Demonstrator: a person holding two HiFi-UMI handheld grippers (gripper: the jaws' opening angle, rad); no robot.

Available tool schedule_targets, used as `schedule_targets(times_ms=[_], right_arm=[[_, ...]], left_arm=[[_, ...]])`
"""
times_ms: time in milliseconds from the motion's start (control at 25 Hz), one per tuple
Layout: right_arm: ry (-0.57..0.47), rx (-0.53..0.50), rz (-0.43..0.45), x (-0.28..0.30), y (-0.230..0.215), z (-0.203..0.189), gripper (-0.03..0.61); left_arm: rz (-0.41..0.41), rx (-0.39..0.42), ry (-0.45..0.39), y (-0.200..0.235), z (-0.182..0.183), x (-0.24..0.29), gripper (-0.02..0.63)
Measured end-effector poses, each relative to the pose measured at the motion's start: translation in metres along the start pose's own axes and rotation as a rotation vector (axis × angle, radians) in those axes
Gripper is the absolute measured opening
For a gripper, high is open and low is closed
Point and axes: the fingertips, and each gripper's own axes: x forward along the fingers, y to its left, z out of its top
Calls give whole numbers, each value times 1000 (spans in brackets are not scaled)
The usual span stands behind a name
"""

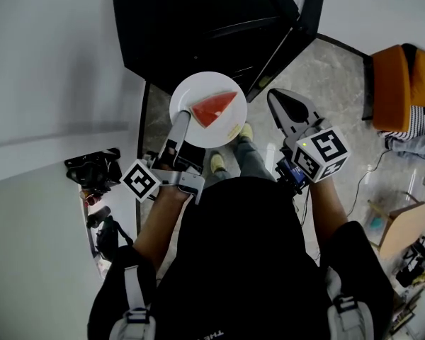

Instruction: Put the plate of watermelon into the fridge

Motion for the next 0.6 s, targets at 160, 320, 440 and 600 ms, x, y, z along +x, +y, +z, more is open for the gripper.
schedule_targets(times_ms=[160, 320, 440, 600], right_arm=[[-7, 33, 40, 7, -2, 4, 12], [12, -4, 63, 14, 2, 5, 12], [23, -18, 94, 19, 6, 4, 12], [30, -13, 113, 25, 3, 2, 12]], left_arm=[[4, -15, -33, 6, 1, 4, 46], [8, -10, -51, 7, 3, 4, 46], [11, -6, -65, 8, 4, 5, 46], [26, -8, -79, 17, 6, 9, 46]])
